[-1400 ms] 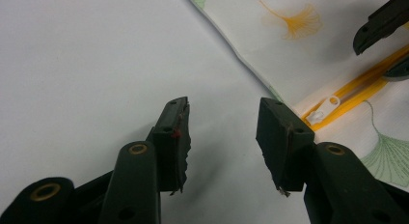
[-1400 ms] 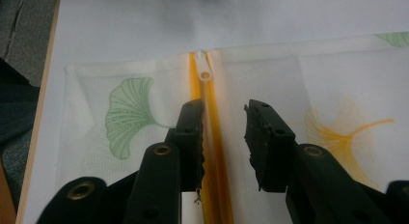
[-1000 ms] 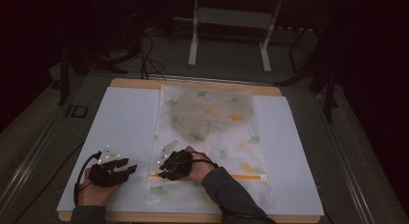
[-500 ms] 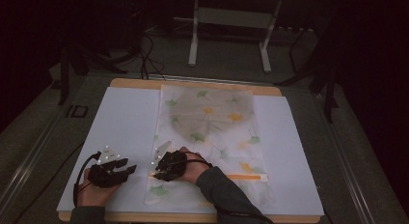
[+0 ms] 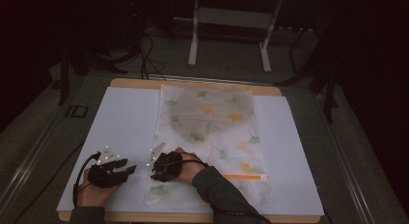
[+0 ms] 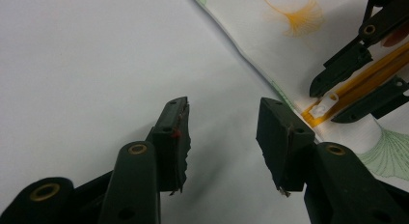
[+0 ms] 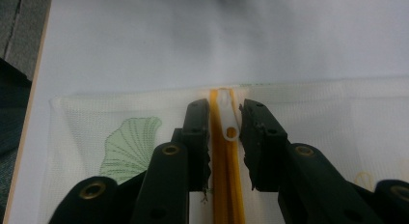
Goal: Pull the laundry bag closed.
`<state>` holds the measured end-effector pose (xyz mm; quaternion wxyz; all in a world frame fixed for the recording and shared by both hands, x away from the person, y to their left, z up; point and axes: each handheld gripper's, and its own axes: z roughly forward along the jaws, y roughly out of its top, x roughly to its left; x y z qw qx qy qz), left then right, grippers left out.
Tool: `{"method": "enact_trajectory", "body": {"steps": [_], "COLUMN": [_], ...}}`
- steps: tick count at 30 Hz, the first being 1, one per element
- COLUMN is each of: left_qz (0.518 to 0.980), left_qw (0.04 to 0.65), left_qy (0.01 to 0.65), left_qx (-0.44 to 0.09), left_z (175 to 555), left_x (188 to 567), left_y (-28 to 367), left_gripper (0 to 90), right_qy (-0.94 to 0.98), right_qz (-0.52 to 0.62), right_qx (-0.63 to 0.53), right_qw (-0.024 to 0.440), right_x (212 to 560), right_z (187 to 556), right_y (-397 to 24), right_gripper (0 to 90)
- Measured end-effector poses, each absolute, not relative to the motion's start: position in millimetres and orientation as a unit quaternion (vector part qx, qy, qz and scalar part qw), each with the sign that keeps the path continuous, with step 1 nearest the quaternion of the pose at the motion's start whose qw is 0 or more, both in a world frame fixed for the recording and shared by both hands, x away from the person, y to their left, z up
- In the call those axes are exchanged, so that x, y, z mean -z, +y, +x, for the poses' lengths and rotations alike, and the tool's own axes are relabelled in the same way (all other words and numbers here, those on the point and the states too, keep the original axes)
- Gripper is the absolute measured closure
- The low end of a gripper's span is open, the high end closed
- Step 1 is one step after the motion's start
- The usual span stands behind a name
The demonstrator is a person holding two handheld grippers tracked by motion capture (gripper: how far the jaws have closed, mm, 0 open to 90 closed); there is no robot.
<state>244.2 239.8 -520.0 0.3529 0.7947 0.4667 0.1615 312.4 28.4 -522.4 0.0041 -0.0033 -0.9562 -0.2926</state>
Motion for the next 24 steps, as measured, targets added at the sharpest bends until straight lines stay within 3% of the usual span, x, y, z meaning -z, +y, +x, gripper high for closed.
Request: {"method": "enact_trajectory", "body": {"steps": [12, 24], "left_qz": [0.797, 0.81], "left_qw": [0.352, 0.351], "left_qy": [0.465, 0.451], "left_qx": [-0.158, -0.131], "left_z": [244.1, 240.7], "left_x": [520.5, 520.2], "left_y": [237.6, 230.9], "left_gripper": [55.0, 54.9], "right_qy": [-0.96, -0.957], "right_qz": [-0.003, -0.005], "right_qx": [0.281, 0.289], "right_qw": [-0.003, -0.008], "right_x": [521.3, 522.1], "right_z": [312.1, 308.7], "right_y": [32.3, 27.0], "right_gripper": [82.7, 83.0]}}
